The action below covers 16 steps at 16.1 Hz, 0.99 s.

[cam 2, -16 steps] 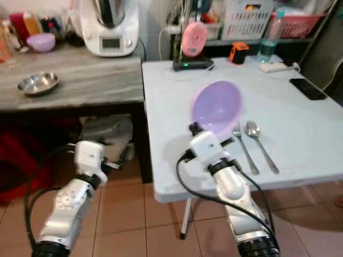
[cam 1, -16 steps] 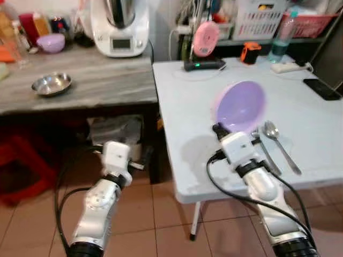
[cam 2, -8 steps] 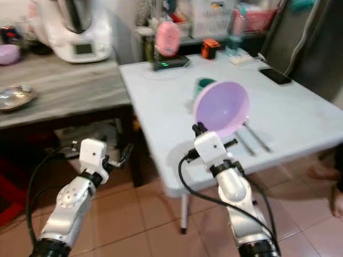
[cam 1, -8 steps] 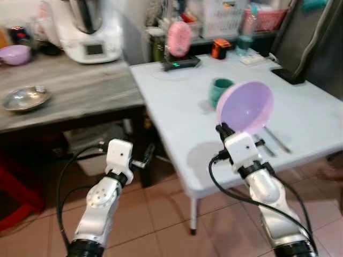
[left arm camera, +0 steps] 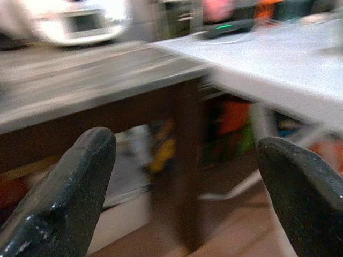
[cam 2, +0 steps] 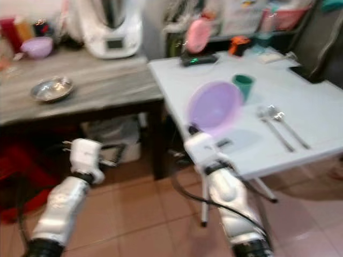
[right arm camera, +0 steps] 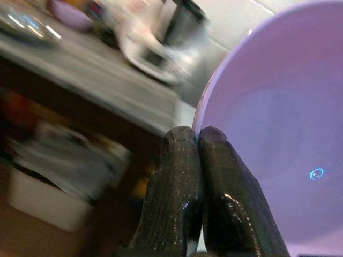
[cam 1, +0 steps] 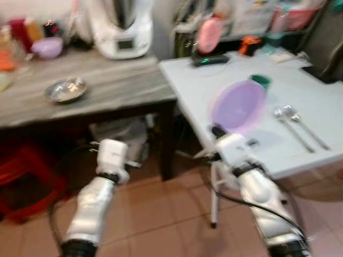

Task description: Setting the table

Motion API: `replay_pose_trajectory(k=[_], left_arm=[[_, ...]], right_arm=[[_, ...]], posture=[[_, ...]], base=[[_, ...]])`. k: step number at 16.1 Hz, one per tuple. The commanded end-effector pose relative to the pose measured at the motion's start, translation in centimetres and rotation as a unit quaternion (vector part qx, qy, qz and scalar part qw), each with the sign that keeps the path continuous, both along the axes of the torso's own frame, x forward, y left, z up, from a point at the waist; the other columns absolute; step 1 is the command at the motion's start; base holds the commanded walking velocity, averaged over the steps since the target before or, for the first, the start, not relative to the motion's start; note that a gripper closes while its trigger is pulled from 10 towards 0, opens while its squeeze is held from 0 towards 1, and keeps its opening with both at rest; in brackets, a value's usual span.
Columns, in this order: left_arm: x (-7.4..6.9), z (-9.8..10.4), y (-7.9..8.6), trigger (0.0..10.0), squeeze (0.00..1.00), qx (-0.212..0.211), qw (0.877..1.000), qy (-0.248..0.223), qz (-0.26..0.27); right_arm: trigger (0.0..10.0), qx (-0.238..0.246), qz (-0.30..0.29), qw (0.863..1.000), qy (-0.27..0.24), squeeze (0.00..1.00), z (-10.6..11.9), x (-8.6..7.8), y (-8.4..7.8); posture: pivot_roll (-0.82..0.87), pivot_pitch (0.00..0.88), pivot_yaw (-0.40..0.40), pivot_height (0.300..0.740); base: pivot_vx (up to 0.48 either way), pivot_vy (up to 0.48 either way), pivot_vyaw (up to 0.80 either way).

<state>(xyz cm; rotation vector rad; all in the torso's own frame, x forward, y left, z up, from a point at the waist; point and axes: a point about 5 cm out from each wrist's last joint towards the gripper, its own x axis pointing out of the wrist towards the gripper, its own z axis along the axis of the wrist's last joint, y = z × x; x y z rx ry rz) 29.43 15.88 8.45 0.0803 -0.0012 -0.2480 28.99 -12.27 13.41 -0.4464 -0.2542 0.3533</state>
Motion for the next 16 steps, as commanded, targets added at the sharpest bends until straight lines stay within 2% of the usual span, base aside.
replay_pose_trajectory(k=[1, 8, 13, 16], left_arm=[[0.05, 0.09, -0.39, 10.0, 0.0, 0.003, 1.0, -0.003, -0.003], [0.14, -0.02, -0.5, 10.0, 0.0, 0.007, 1.0, -0.001, -0.004], [0.11, -0.07, -0.63, 10.0, 0.0, 0.006, 1.0, -0.002, -0.005], [-0.09, 0.09, -0.93, 10.0, 0.0, 0.007, 1.0, -0.007, -0.025]], right_arm=[[10.0, -0.003, -0.007, 1.0, -0.013, 0.0, 0.6, 0.14, -0.53], [10.0, -0.007, -0.006, 1.0, -0.015, 0.0, 0.46, 0.05, -0.4], [10.0, -0.009, -0.003, 1.0, -0.019, 0.0, 0.59, 0.01, -0.34], [10.0, -0.011, -0.002, 1.0, -0.019, 0.0, 0.58, -0.1, -0.32]], posture=[[0.01, 0.0, 0.035, 0.74], [0.01, 0.0, 0.034, 0.74], [0.0, 0.0, 0.034, 0.74], [0.0, 0.0, 0.033, 0.74]], base=[[0.0, 0.394, 0.8], [0.0, 0.463, 0.52], [0.0, 0.48, 0.0], [0.0, 0.0, 0.0]])
